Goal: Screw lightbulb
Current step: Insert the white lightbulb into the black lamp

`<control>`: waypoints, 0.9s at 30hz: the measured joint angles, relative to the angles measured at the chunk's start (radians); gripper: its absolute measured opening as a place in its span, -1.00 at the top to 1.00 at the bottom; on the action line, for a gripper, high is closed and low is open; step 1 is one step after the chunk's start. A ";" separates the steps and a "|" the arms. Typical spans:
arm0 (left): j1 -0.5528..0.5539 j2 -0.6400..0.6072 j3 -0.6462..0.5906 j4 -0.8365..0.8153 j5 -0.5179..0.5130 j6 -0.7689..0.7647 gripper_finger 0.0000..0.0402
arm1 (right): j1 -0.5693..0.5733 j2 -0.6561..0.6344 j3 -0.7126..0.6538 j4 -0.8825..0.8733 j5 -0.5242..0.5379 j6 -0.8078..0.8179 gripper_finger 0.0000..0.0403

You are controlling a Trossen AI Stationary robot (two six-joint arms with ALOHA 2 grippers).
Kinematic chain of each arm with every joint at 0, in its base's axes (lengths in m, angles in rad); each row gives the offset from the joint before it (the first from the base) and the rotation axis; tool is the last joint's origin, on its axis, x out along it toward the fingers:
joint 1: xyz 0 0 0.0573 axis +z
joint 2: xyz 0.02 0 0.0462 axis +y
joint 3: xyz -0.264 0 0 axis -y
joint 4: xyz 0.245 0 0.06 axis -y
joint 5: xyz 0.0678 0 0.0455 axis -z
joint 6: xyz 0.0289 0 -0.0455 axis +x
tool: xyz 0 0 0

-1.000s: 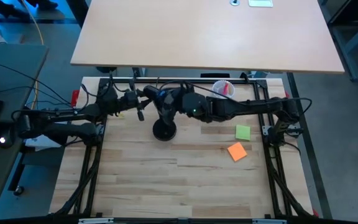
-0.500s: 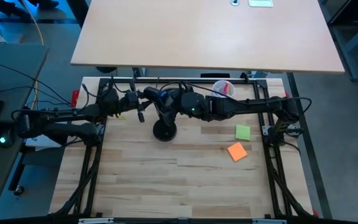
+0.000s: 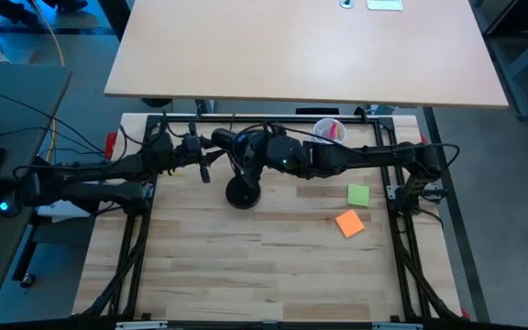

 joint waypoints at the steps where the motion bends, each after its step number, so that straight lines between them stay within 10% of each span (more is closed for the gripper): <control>1: 0.000 -0.011 0.000 -0.018 -0.002 -0.003 0.51 | 0.000 0.000 0.000 0.000 0.000 -0.009 -0.16; 15: 0.100 -0.241 -0.002 -0.180 0.014 0.013 -0.16 | 0.002 -0.002 0.000 0.001 -0.010 -0.098 -0.16; 27: 0.261 -0.110 -0.004 0.023 0.360 -0.037 -0.07 | -0.003 -0.006 0.000 -0.011 -0.005 -0.064 -0.15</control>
